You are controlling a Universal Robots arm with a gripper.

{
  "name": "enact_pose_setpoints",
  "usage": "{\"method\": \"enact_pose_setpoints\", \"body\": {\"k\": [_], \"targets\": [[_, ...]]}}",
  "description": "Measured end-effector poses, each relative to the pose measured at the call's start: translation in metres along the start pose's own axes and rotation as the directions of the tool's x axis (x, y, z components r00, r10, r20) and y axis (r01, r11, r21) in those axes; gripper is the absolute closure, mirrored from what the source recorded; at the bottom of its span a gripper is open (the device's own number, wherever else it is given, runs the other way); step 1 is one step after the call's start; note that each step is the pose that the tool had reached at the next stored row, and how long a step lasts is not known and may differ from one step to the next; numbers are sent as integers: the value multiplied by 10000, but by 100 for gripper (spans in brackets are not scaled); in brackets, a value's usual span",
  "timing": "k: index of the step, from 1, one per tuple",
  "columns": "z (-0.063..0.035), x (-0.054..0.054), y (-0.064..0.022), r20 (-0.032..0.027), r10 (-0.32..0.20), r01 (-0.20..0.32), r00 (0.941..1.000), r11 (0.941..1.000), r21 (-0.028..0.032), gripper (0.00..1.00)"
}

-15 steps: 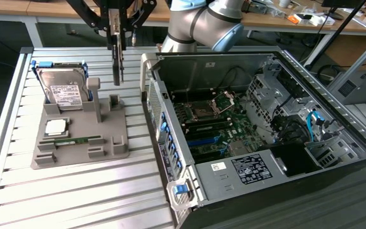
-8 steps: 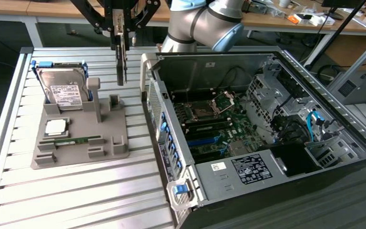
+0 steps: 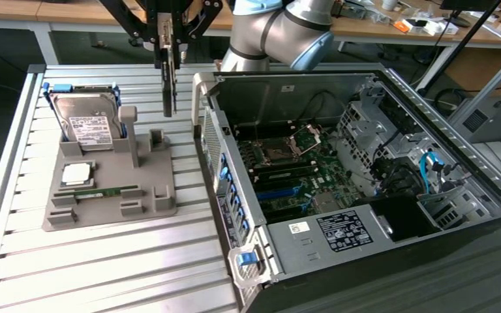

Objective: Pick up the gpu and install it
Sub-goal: 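Pick up the gpu and move the gpu toward the slot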

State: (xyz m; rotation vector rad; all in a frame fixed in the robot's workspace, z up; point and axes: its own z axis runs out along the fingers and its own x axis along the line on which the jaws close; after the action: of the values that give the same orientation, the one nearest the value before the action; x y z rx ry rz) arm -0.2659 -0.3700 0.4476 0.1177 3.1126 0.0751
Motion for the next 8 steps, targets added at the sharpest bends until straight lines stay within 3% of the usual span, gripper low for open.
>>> {"method": "enact_pose_setpoints", "body": {"k": [8], "targets": [[1, -27, 1, 1, 0, 0, 10000, 10000, 4, 73]]}}
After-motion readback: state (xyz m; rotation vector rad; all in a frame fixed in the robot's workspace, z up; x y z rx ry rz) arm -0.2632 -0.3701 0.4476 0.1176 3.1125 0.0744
